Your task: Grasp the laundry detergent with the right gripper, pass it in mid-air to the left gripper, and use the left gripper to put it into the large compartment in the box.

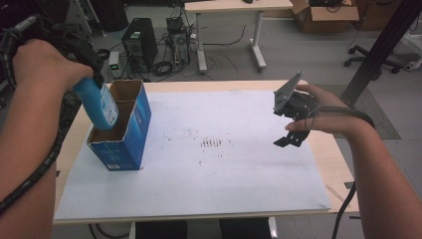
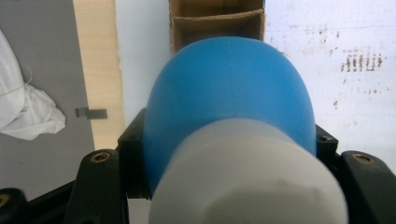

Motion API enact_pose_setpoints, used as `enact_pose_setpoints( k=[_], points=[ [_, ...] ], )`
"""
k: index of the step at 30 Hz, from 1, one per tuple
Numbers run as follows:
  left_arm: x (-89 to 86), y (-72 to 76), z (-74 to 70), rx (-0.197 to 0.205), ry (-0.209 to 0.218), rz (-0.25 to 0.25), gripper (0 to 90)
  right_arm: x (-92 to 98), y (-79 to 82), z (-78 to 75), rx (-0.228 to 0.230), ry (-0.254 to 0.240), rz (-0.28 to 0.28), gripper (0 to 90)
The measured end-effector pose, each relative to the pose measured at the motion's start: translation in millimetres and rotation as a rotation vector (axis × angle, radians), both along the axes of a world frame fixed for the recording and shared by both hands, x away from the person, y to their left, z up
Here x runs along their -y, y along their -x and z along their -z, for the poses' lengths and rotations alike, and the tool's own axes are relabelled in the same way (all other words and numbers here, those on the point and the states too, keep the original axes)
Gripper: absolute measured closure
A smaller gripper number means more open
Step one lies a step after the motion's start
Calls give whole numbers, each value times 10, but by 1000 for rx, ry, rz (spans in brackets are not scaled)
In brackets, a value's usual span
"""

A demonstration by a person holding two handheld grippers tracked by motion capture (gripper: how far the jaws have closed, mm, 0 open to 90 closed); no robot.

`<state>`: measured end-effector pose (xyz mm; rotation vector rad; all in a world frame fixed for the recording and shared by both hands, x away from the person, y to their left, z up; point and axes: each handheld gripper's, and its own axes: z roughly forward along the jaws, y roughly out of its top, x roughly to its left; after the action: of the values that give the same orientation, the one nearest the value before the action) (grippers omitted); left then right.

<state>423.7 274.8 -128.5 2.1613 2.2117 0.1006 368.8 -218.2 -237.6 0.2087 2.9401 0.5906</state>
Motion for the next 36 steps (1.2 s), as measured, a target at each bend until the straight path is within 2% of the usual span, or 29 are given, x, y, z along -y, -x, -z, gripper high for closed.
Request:
enact_pose_setpoints(
  k=[8, 13, 15, 25, 30, 36],
  points=[
    [-10, -31, 185, -9, 0, -2, 379, 28, 16, -7, 0, -6, 3, 31],
    [0, -49, 349, -17, 0, 7, 379, 33, 18, -5, -1, -5, -1, 32],
    [3, -49, 363, -19, 2, 6, 378, 36, 21, -8, -8, 2, 4, 31],
    [21, -76, 691, -43, 13, 10, 378, 39, 25, -19, -17, 16, -5, 32],
    [28, -75, 755, -39, 19, 13, 379, 26, 34, -16, -16, 2, -9, 32],
    [38, -78, 878, -46, 6, 23, 379, 12, 30, -4, -24, 10, -11, 33]
  ],
)
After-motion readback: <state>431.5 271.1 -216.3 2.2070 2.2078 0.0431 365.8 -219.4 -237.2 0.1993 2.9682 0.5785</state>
